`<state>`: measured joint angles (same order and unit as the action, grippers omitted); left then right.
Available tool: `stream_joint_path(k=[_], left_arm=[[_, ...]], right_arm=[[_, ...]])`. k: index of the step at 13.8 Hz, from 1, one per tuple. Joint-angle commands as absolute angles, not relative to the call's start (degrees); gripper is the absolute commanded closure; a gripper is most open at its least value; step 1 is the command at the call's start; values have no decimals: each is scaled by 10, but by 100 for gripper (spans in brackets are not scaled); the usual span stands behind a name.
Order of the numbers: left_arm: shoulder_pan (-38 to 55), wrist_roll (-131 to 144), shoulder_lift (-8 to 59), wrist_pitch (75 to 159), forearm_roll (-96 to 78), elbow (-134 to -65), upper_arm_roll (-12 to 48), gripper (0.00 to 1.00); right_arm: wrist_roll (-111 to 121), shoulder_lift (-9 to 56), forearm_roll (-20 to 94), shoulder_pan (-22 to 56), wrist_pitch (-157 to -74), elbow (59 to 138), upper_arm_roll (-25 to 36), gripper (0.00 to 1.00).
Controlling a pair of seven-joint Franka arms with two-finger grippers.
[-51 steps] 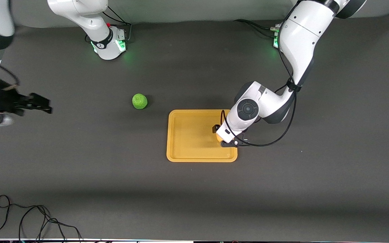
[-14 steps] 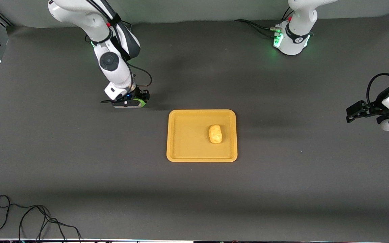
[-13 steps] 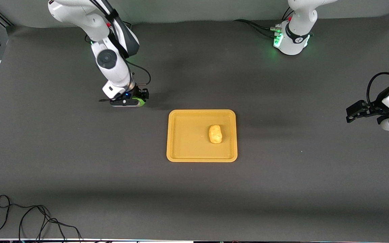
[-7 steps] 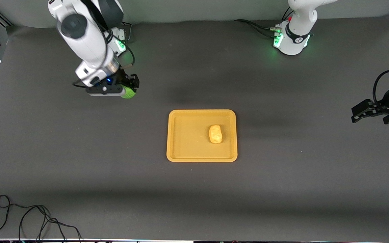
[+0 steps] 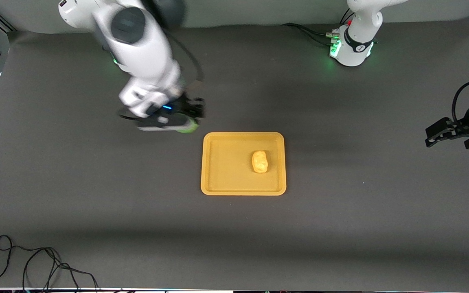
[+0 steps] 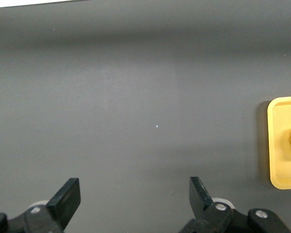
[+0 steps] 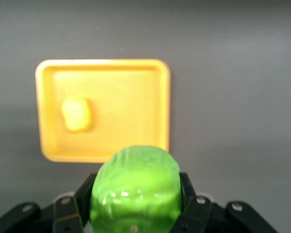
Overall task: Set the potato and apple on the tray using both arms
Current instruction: 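Lift the apple with the right gripper and carry it onto the tray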
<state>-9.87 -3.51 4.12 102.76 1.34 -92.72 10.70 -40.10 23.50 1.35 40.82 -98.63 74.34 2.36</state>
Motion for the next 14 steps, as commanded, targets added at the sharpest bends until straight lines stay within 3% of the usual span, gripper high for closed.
stream_joint_path(k=[1,7,14], left_arm=[[-7,-35,46,1011,18,-909,15,0],[5,-33,46,1010,19,-901,11,0],[23,-37,46,995,13,-896,-12,0]], right_arm=[[-459,388,22,448,-945,544,26,40],[-467,487,17,454,-1038,542,31,40],[-467,497,14,433,-1219,699,32,40]])
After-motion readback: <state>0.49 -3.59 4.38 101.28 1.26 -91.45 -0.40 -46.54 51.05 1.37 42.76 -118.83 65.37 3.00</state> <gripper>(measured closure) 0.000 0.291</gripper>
